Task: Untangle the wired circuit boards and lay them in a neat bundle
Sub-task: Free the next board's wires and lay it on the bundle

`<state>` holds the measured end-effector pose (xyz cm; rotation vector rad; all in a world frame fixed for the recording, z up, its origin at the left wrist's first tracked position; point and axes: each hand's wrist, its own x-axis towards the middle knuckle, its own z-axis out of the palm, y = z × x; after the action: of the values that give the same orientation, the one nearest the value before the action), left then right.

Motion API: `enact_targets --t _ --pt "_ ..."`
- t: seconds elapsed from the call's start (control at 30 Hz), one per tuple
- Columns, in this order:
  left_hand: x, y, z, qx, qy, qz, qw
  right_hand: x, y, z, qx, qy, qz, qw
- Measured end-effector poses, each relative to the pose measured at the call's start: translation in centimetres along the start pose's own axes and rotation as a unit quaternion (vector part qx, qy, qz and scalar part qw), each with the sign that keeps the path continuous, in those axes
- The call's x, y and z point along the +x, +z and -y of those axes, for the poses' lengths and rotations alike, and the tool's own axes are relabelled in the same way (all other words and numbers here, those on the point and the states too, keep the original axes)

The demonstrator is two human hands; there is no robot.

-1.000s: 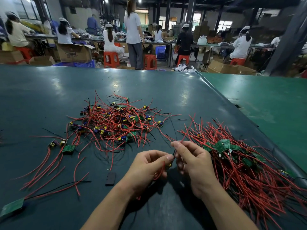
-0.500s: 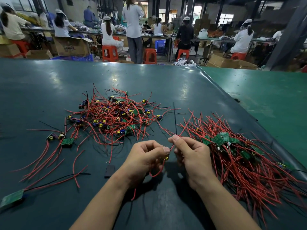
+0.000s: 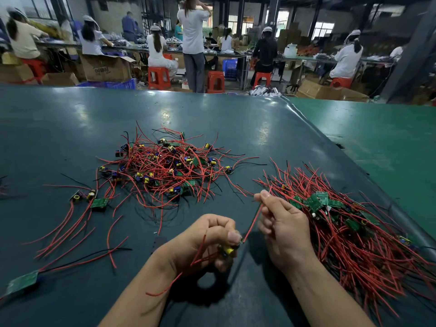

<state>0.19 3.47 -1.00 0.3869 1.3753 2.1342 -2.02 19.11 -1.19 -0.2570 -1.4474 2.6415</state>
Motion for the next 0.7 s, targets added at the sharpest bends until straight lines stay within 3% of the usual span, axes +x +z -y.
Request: enact_targets --t 0.2,0.47,0.7 --pt "-0.2 -0.6 0.0 -0.016 0.000 0.024 1.000 0.0 0.0 0.3 0.022 0.046 0.027 0.998" --pt "0.6 -0.6 0.0 0.016 -0.012 -0.047 0.999 -1.2 0.3 1.0 -0.068 0.141 0.148 0.977" --pt "1.1 0.2 0.3 0.036 0.022 -0.125 0.991 -1.1 0.4 1.0 -0.027 0.142 0.133 0.980"
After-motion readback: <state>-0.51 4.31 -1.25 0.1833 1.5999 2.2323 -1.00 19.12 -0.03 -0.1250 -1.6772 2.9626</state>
